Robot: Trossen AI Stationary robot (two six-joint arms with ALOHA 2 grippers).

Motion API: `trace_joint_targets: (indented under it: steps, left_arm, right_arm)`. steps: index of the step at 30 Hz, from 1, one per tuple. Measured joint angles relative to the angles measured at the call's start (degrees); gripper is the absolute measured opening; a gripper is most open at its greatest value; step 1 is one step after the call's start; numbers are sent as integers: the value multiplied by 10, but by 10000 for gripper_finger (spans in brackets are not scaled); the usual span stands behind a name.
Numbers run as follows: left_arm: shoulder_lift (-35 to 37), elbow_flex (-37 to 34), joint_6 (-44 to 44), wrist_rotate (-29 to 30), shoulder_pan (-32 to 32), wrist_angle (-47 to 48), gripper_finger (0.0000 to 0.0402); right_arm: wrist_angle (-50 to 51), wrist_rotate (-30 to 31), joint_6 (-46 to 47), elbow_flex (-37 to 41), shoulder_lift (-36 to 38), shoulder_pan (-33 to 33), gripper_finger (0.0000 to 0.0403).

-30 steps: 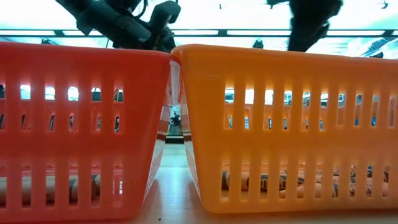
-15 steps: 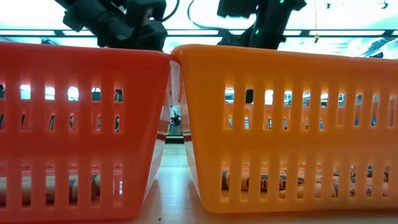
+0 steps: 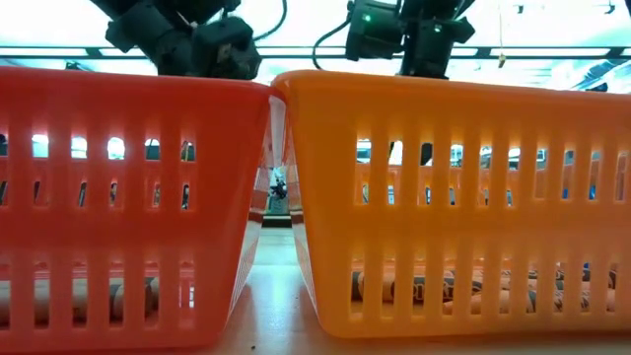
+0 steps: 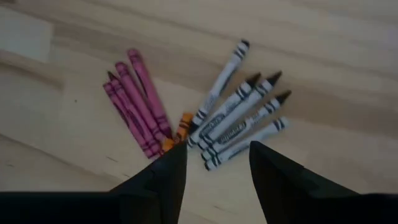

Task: Sort crayons
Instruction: Put the black crayon into the blue bin

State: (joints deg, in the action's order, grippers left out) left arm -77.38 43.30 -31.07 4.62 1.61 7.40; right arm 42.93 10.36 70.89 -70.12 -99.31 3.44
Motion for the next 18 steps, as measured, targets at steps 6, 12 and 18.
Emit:
trace_joint_targets:
  steps: [6,12,18]
  left_arm:
    - [45,0,57,3,-36,12,130]
    - [67,1,79,3,-64,-5,130]
    - [67,1,49,2,-66,-4,130]
  right_arm:
    - [-18,2,30,36,0,-18,181]
    - [-46,19,98,78,1,-19,181]
    - [-112,20,166,113,1,-18,180]
